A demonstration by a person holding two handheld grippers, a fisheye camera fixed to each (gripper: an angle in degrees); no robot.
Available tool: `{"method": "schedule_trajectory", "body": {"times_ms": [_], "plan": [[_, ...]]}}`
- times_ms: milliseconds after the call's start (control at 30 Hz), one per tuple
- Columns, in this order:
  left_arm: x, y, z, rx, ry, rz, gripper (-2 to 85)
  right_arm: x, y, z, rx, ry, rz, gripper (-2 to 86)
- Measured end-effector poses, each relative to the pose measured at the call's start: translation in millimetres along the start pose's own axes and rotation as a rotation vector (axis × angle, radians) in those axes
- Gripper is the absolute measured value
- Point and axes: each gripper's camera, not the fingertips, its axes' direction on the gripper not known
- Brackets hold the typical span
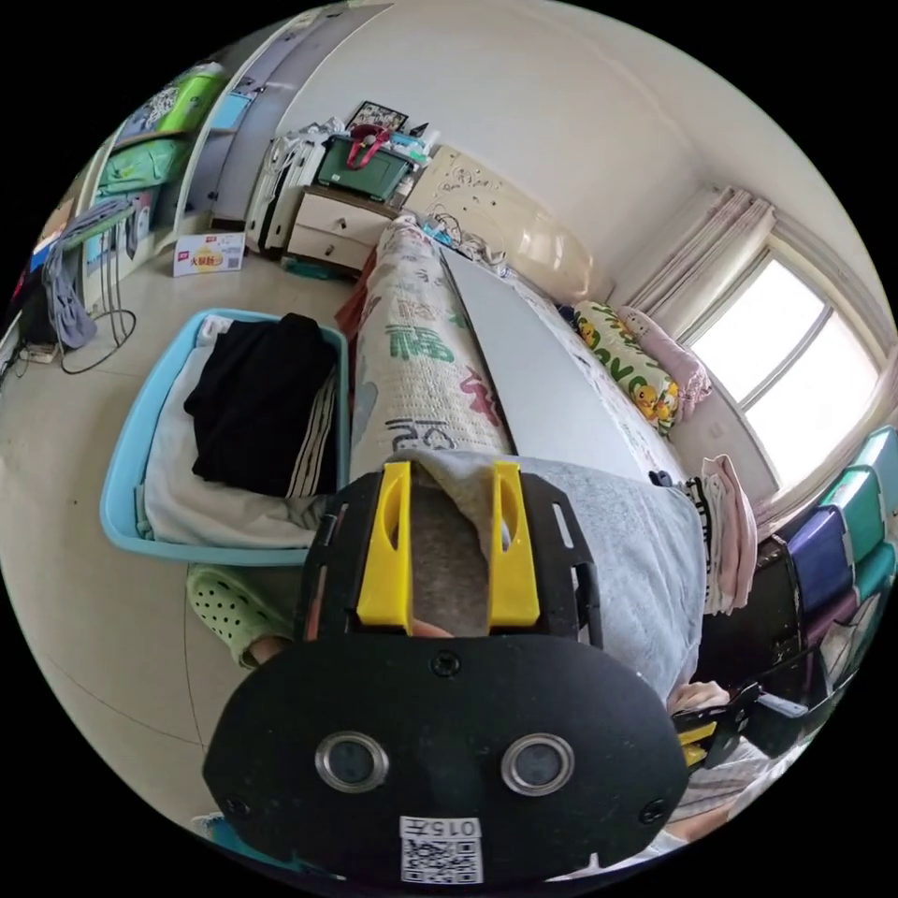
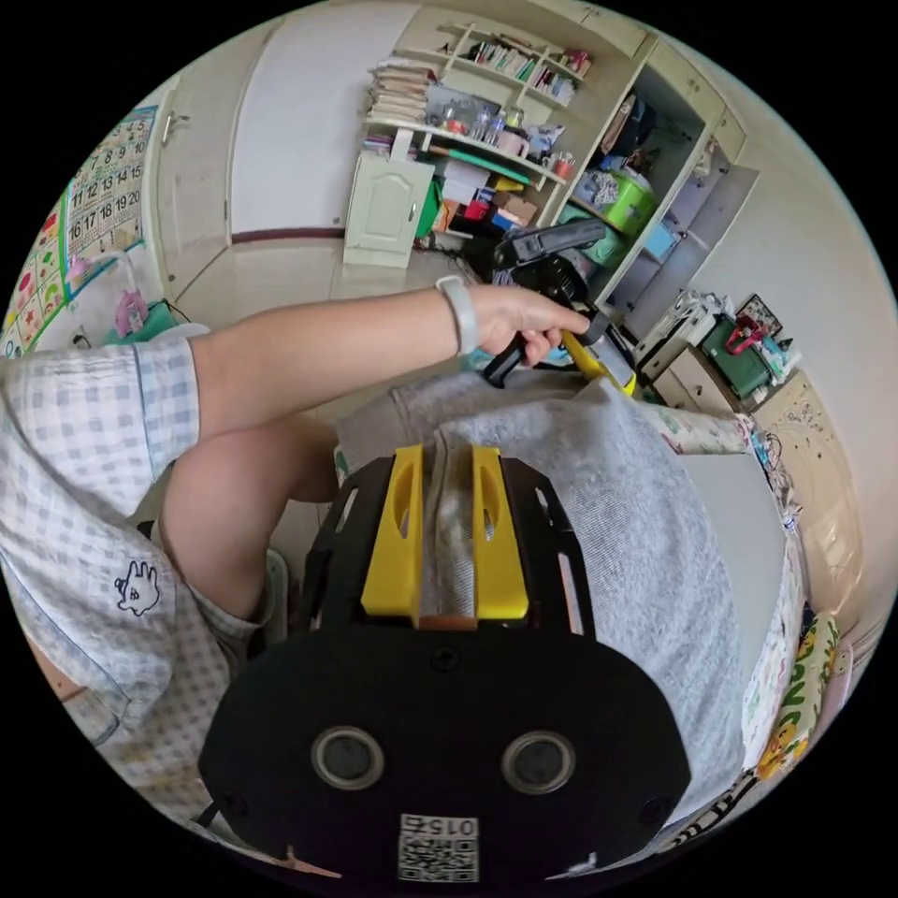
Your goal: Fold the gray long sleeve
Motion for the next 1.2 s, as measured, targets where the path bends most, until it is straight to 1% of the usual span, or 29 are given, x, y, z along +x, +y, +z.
{"method": "schedule_trajectory", "body": {"times_ms": [133,200,300,367,400,467,500,567,633,700,800,900,967,1067,1167,1200], "plan": [[-33.2,45.8,18.6,0.029,0.089,-0.008,9.6,2.2,7.3,-9.1,0.096,-0.018,0.043,1.9],[-42.3,57.4,22.5,0.015,0.115,-0.012,7.3,5.3,11.2,-14.2,0.145,-0.064,0.057,0.6],[-43.2,81.1,17.6,0.071,0.127,0.029,3.7,11.6,16.2,-19.7,0.201,-0.150,0.089,-0.1],[-41.2,93.5,12.6,0.113,0.146,0.045,2.3,12.1,15.8,-19.3,0.205,-0.181,0.092,-0.2],[-36.9,101.0,7.7,0.135,0.118,0.062,1.8,9.4,13.8,-17.2,0.194,-0.191,0.083,-0.2],[-27.9,109.8,2.9,0.138,0.104,0.101,1.3,-1.4,9.4,-11.3,0.161,-0.153,0.047,-0.1],[-20.1,115.7,2.0,0.137,0.082,0.125,1.1,-12.1,5.2,-4.6,0.118,-0.103,0.012,0.0],[-3.7,124.4,7.9,0.117,0.011,0.169,1.0,-29.2,-1.2,6.9,0.052,-0.010,-0.035,0.4],[17.9,134.9,27.8,0.050,-0.101,0.227,0.9,-43.8,-5.5,9.0,0.039,0.082,-0.050,1.8],[27.4,142.6,39.1,0.016,-0.135,0.244,0.9,-48.6,-6.9,5.2,0.059,0.131,-0.026,3.5],[32.2,153.6,39.9,0.011,-0.119,0.237,1.1,-59.2,-9.1,-3.6,0.103,0.157,-0.041,6.2],[44.7,161.4,35.7,0.018,-0.113,0.254,1.1,-61.7,-15.2,5.3,0.046,0.187,-0.046,7.8],[53.8,165.2,36.9,0.017,-0.122,0.268,1.1,-54.5,-16.2,11.2,0.024,0.186,0.003,5.6],[68.7,170.6,39.5,0.018,-0.149,0.314,1.1,-47.3,-12.3,2.9,0.071,0.139,0.038,2.2],[82.5,168.4,21.8,0.074,-0.141,0.310,0.9,-34.9,-6.5,-6.9,0.105,0.021,0.069,0.4],[93.6,166.6,17.0,0.078,-0.166,0.330,0.8,-27.9,-3.3,-3.6,0.094,-0.031,0.079,0.2]]}}
